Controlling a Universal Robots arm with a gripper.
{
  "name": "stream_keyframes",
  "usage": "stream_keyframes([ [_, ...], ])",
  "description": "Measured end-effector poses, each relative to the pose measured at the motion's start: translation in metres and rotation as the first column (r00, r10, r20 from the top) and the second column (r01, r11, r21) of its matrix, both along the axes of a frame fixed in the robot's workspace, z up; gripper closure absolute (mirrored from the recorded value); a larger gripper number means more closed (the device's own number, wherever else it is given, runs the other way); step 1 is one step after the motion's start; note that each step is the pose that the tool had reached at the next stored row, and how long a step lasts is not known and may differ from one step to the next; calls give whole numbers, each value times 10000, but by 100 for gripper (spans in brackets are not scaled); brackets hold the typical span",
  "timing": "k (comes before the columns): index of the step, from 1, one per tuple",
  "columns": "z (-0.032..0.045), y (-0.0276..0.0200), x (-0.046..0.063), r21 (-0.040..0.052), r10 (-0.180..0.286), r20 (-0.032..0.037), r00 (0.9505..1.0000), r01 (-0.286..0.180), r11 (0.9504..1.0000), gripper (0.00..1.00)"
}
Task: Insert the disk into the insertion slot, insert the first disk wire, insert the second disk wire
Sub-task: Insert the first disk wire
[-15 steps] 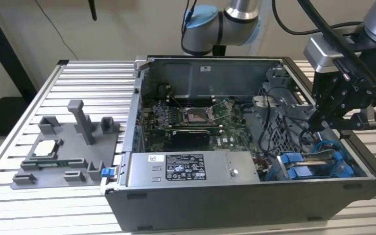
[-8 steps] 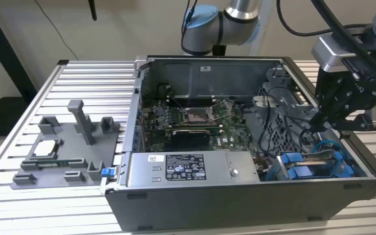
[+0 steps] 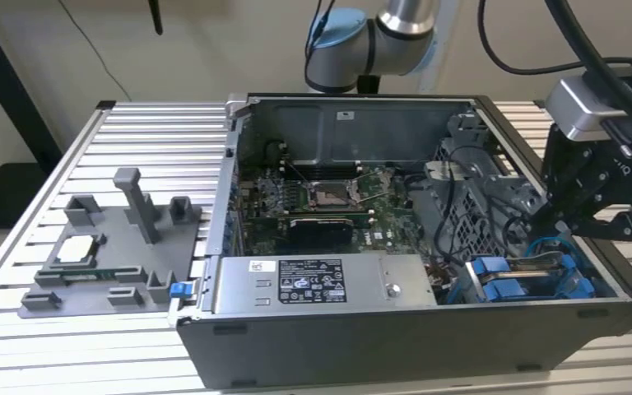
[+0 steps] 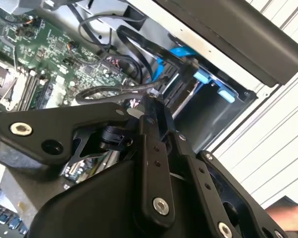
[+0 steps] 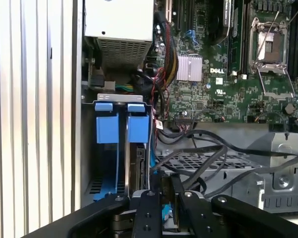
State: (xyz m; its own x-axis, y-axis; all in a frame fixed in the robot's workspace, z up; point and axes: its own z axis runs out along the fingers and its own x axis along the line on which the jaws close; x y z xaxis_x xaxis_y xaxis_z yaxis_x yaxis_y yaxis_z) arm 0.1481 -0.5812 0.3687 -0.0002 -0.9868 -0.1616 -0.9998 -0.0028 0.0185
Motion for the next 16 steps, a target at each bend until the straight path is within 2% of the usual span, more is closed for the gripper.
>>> stream_keyframes([
  [3,-30,-36,1,-16,1,0,10000,-1,10000,100],
  [9,-31,-38,1,-38,1,0,10000,-1,10000,100],
  [16,-101,-38,5,-381,1,-1,10000,-1,9993,100],
])
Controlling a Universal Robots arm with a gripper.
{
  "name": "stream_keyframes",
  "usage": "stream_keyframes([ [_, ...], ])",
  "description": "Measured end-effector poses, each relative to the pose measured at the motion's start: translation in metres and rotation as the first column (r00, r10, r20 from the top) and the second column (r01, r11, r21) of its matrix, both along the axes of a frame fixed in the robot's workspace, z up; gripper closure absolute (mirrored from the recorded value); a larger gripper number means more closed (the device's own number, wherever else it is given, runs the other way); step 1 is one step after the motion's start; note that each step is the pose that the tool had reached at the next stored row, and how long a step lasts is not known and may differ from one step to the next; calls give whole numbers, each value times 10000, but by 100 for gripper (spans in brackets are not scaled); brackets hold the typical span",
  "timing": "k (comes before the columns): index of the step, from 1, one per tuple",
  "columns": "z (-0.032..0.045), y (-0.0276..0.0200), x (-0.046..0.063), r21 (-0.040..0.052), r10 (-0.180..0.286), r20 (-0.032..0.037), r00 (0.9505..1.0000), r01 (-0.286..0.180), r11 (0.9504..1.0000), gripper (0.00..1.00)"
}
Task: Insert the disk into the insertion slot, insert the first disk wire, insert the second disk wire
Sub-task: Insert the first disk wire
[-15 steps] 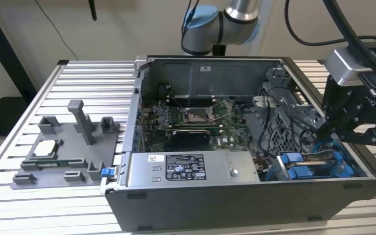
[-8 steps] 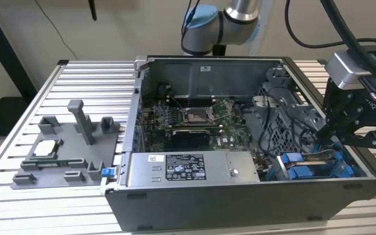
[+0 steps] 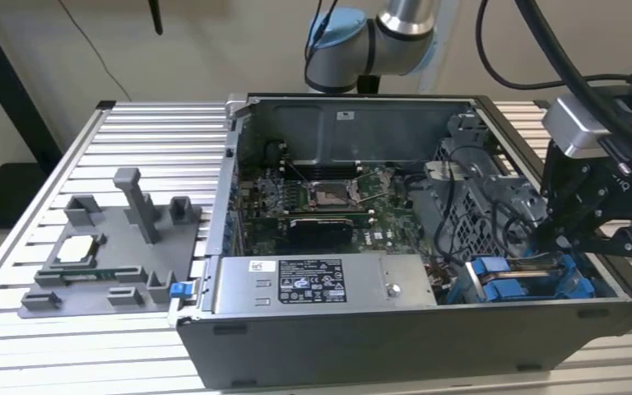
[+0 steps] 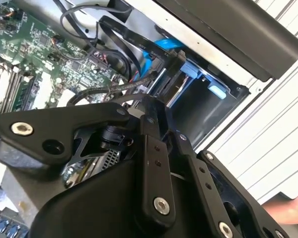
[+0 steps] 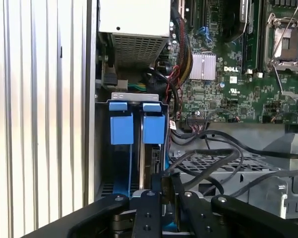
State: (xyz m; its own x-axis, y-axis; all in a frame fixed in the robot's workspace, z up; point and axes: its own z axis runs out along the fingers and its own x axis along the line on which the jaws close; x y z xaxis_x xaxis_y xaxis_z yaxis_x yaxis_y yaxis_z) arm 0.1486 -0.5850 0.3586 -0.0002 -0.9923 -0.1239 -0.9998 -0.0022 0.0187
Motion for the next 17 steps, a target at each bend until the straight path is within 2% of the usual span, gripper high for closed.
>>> stream_keyframes([
  [3,-26,0,9,-149,-2,0,10000,2,9999,100],
  [4,-38,0,24,-163,-5,0,10000,5,9999,100],
  [7,-81,0,86,-177,-8,-1,10000,8,9998,100],
  [17,-166,17,96,-185,-8,5,10000,8,9998,100],
])
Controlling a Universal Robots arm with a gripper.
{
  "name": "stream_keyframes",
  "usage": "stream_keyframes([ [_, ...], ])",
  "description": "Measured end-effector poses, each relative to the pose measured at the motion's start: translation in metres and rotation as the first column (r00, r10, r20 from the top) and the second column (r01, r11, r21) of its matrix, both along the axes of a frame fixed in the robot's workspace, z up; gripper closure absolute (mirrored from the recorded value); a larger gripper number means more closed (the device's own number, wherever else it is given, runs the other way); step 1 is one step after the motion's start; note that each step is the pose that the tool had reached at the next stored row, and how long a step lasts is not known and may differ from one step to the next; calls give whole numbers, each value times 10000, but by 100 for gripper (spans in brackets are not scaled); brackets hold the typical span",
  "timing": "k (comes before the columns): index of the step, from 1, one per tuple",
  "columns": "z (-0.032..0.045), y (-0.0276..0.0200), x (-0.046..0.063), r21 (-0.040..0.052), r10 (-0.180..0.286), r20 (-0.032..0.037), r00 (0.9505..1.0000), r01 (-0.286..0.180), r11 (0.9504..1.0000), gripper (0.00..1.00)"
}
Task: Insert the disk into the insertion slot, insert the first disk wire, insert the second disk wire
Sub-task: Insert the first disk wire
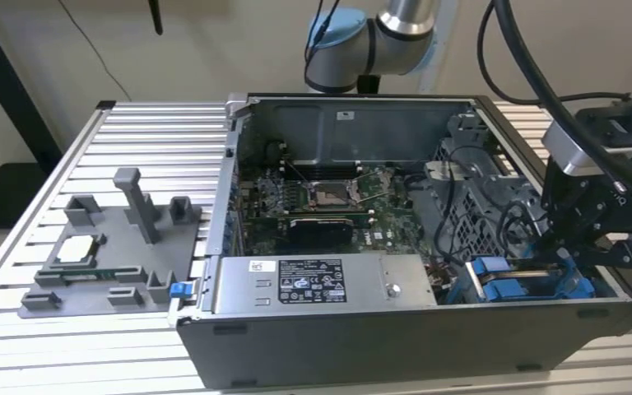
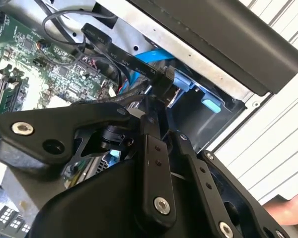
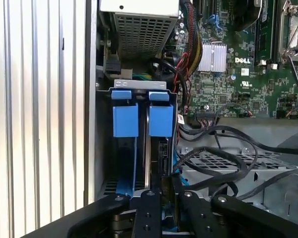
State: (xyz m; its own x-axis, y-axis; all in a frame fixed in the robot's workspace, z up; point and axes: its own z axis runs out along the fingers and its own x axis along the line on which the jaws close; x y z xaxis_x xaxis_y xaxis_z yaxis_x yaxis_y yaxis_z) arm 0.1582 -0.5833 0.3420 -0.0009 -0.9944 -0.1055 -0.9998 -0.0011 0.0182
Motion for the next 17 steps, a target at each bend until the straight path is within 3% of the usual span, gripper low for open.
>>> stream_keyframes([
  [17,-62,15,35,26,-59,0,10000,59,10000,100],
])
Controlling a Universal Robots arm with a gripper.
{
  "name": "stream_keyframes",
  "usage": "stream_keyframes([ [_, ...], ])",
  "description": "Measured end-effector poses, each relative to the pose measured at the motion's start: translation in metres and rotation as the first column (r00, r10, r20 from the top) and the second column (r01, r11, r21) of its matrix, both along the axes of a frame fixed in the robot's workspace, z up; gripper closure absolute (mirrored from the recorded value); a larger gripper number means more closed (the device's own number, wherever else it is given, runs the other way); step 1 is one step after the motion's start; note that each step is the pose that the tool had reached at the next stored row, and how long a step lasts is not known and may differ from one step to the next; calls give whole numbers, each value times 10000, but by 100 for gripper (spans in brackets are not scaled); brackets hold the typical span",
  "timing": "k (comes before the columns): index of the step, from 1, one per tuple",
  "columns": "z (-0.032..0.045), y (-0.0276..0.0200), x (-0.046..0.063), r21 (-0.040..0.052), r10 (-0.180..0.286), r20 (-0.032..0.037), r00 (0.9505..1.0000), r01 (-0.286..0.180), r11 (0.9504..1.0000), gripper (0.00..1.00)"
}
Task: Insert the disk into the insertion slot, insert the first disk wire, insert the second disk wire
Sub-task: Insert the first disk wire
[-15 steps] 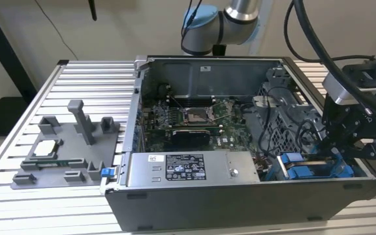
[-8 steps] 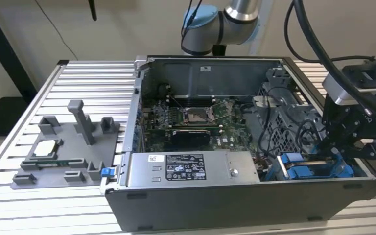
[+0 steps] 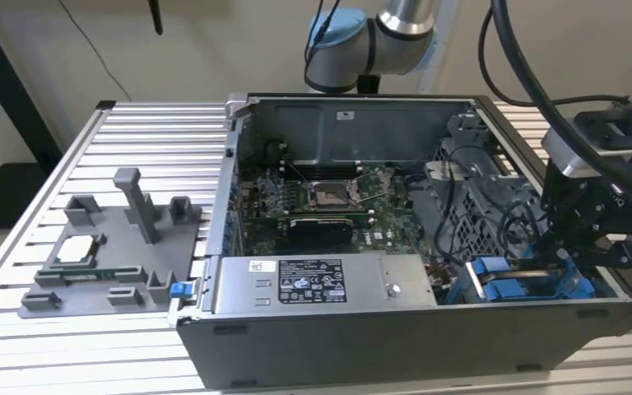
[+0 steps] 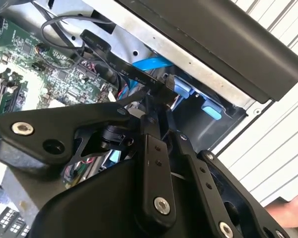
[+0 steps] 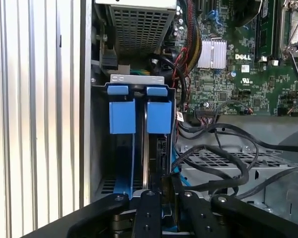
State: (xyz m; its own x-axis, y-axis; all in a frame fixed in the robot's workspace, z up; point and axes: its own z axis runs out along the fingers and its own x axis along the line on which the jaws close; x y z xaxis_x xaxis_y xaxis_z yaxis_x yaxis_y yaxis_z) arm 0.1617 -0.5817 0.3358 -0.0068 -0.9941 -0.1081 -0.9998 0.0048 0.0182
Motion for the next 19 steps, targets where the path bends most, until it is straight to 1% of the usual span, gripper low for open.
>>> stream_keyframes([
  [2,-18,0,2,58,-47,-1,10000,47,10000,100],
  [5,-13,1,1,45,-279,0,9996,279,9996,100],
  [8,-54,1,1,25,-543,1,9985,543,9985,100],
  [9,-68,2,1,40,-572,0,9984,572,9984,100],
  [10,-74,1,1,45,-579,-1,9983,579,9983,0],
  [11,-72,1,1,51,-581,0,9983,581,9983,0],
  [12,-53,1,1,63,-583,-4,9983,583,9983,0],
  [13,-14,0,1,66,-584,-9,9983,584,9983,0],
  [14,40,1,2,52,-583,-11,9983,583,9983,0],
  [19,273,1,-2,47,-584,-12,9983,584,9983,0],
])
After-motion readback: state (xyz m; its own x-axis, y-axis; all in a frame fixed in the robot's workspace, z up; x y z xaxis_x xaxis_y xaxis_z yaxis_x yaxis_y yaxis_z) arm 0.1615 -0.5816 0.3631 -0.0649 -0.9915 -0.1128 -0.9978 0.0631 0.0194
